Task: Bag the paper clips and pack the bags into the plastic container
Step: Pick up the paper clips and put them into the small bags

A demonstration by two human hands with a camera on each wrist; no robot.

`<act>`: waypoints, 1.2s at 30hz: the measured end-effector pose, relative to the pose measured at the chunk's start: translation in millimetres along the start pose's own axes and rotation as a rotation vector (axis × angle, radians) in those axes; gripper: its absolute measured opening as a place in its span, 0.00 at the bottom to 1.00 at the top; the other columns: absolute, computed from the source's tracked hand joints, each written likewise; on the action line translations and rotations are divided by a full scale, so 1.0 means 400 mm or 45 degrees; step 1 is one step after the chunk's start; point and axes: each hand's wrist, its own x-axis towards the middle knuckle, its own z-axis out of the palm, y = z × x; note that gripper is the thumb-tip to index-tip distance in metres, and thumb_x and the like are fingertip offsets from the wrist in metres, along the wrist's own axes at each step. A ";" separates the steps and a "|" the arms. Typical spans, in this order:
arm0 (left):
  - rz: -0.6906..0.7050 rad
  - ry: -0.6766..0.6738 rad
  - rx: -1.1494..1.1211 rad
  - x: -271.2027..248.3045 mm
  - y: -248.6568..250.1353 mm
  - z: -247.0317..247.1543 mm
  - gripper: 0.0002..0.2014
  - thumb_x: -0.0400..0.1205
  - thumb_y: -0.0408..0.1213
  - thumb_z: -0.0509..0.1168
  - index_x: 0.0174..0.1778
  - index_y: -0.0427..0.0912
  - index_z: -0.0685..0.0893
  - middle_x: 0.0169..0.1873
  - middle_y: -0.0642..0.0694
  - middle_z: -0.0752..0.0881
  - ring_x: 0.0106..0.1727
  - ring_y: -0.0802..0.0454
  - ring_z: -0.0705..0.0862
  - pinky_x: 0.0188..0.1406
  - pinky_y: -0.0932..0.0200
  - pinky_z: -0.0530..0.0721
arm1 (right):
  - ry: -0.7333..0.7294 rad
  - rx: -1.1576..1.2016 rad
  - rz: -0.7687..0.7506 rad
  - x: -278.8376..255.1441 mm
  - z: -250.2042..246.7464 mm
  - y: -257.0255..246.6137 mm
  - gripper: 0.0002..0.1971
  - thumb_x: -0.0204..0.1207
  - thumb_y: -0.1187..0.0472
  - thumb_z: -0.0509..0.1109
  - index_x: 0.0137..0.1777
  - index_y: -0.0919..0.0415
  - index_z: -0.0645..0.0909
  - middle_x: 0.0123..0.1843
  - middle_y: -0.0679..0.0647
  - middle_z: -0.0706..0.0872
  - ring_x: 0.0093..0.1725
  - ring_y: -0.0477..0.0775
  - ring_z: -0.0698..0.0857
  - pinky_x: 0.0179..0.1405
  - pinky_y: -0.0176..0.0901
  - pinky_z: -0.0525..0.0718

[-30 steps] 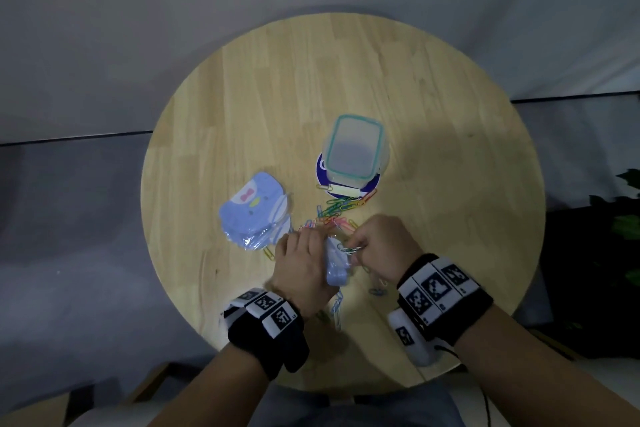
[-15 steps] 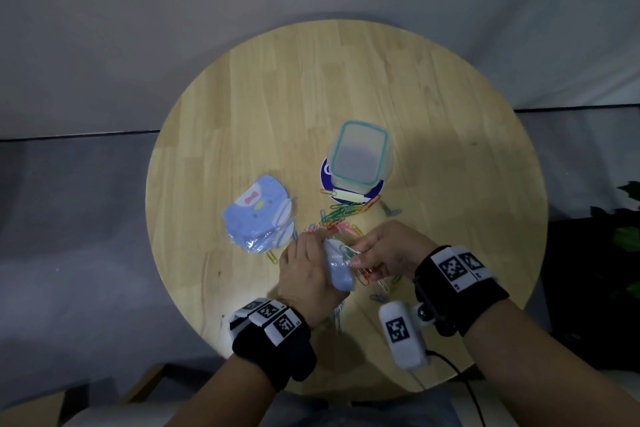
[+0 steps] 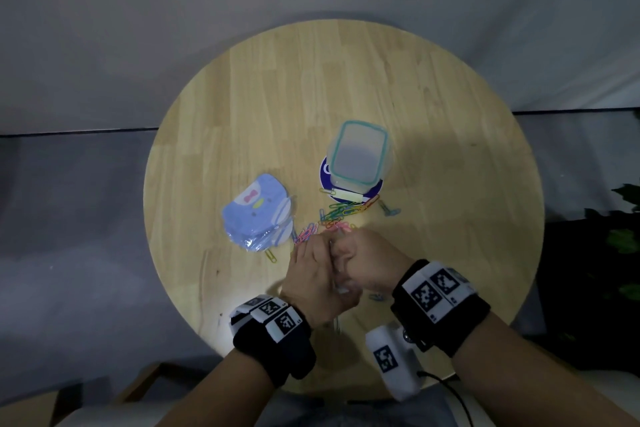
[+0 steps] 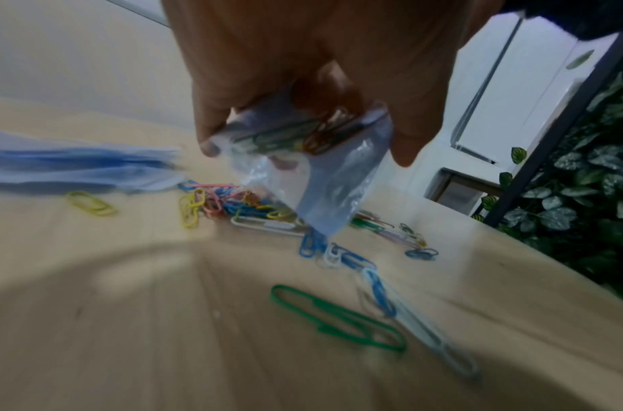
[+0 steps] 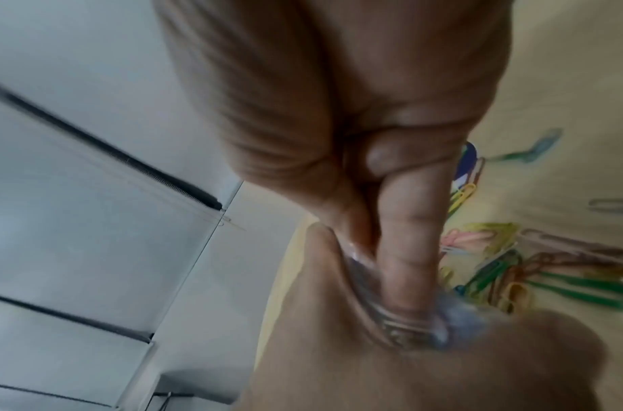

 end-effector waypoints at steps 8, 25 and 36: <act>-0.043 -0.036 0.056 0.002 -0.030 -0.035 0.40 0.60 0.67 0.65 0.61 0.42 0.74 0.51 0.47 0.77 0.55 0.46 0.76 0.50 0.56 0.75 | 0.726 0.278 0.217 0.015 -0.034 0.117 0.06 0.69 0.68 0.71 0.38 0.56 0.86 0.40 0.63 0.90 0.38 0.62 0.87 0.42 0.52 0.85; -0.020 0.015 0.020 -0.036 -0.066 -0.052 0.39 0.57 0.66 0.72 0.56 0.42 0.76 0.48 0.48 0.78 0.53 0.49 0.76 0.48 0.61 0.74 | 0.334 -0.678 -0.025 0.136 0.022 0.186 0.42 0.65 0.51 0.77 0.77 0.50 0.60 0.79 0.56 0.62 0.75 0.62 0.63 0.67 0.59 0.77; -0.095 0.073 0.088 -0.019 -0.084 -0.032 0.38 0.56 0.69 0.73 0.52 0.43 0.78 0.45 0.51 0.77 0.52 0.48 0.78 0.48 0.54 0.80 | 0.398 -0.508 -0.062 0.110 0.043 0.167 0.16 0.72 0.71 0.64 0.59 0.61 0.82 0.53 0.64 0.85 0.56 0.66 0.81 0.54 0.53 0.82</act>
